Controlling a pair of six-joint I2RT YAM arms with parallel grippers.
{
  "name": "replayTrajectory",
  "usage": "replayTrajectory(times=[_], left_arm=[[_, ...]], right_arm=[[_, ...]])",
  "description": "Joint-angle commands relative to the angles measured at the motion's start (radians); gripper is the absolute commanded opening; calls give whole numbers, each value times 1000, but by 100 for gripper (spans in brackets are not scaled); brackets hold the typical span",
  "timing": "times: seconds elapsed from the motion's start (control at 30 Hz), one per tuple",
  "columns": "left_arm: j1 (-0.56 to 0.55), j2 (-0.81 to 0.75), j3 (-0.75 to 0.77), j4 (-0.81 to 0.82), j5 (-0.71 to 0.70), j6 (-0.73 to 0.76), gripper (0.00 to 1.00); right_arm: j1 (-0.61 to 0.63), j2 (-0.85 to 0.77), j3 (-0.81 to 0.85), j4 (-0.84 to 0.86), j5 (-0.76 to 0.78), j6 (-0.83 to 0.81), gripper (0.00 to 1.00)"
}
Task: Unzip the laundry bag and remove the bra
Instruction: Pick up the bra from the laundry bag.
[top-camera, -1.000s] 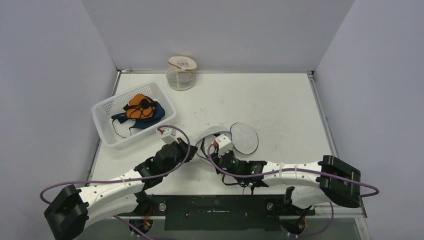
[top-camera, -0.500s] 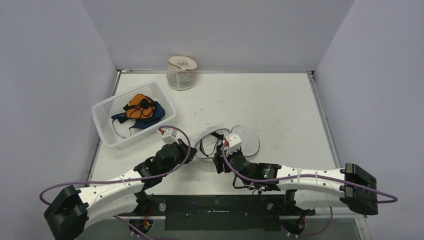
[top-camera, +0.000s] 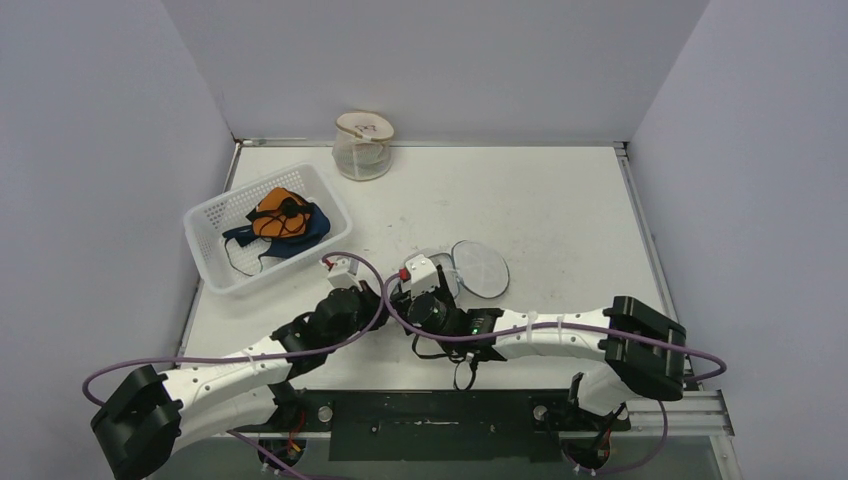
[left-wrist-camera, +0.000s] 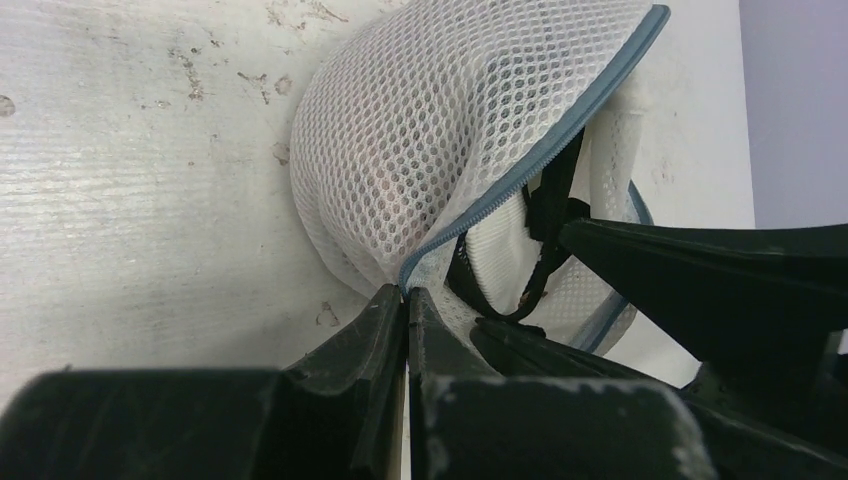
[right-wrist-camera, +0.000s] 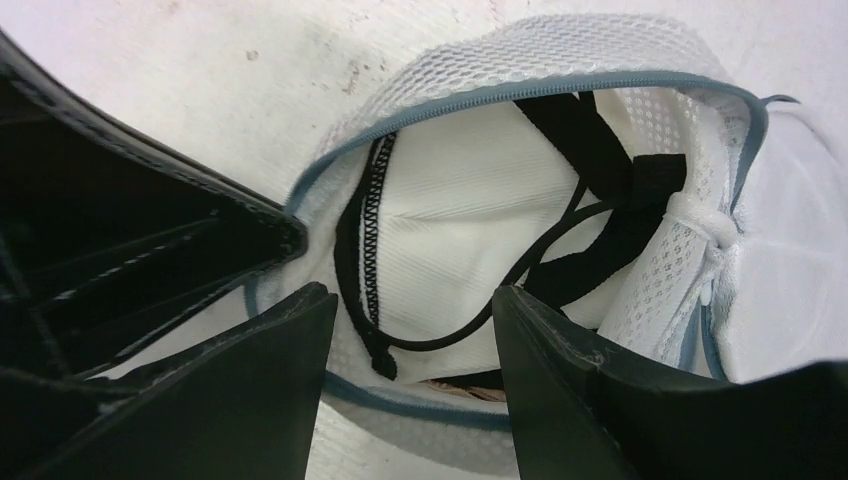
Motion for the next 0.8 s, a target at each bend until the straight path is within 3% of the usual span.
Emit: replayTrajectory(times=[0.0,0.13,0.37,0.57,0.67,0.77], left_arm=[[6,-38,27,-38,-39,-2,0],[6,-76,8,-43,-66,-10,0],[9,-64,4,-27,-54,-8,0],[8,-50,-4,-5,-44,-15,0],[8,-52,-4,-1,-44,-15,0],[8,-52,-2,0,-43,-17,0]], right_arm=[[-24,31,42,29,-7,-24,60],[-43,61,46,40,-24,-32,61],[-47,113,76,56,-22,-53,73],[-51,176,109,23,37,-50,74],[-54,205,117,2,76,-33,69],[-56,200,105,-4,114,-14,52]])
